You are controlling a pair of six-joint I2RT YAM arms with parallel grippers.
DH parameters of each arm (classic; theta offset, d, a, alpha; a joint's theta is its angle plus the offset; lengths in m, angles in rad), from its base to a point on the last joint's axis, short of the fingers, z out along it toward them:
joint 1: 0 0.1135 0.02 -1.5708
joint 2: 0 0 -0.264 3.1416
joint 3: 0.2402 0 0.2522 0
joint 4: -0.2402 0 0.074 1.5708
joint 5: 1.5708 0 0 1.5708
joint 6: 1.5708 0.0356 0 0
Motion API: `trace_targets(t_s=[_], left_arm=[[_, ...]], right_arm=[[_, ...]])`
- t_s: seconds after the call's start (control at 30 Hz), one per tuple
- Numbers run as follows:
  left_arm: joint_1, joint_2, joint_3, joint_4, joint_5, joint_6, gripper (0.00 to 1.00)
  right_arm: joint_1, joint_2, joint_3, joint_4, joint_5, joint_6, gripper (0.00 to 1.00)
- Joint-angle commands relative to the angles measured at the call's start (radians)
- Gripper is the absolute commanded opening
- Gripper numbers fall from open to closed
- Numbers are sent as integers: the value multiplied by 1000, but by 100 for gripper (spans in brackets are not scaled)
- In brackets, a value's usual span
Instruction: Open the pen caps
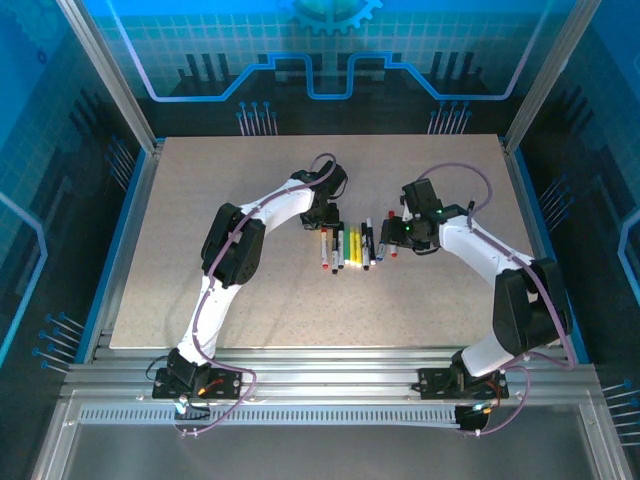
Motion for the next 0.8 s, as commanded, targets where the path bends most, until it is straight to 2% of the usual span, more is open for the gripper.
trace_targets(t_s=[0.0,0.2,0.57,0.77], left_arm=[[19,-25,-43,-19,-6,-8,18],[51,-104,-67,-2,29,-22,15],[66,-209,-79,32,178,-58,15],[65,-237,-103,48,187,-71,16]], right_arm=[[44,29,-15,68,-70,44,51],[102,65,11,118,-110,82,51],[152,133,37,295,-269,183,52],[176,154,49,382,-317,213,56]])
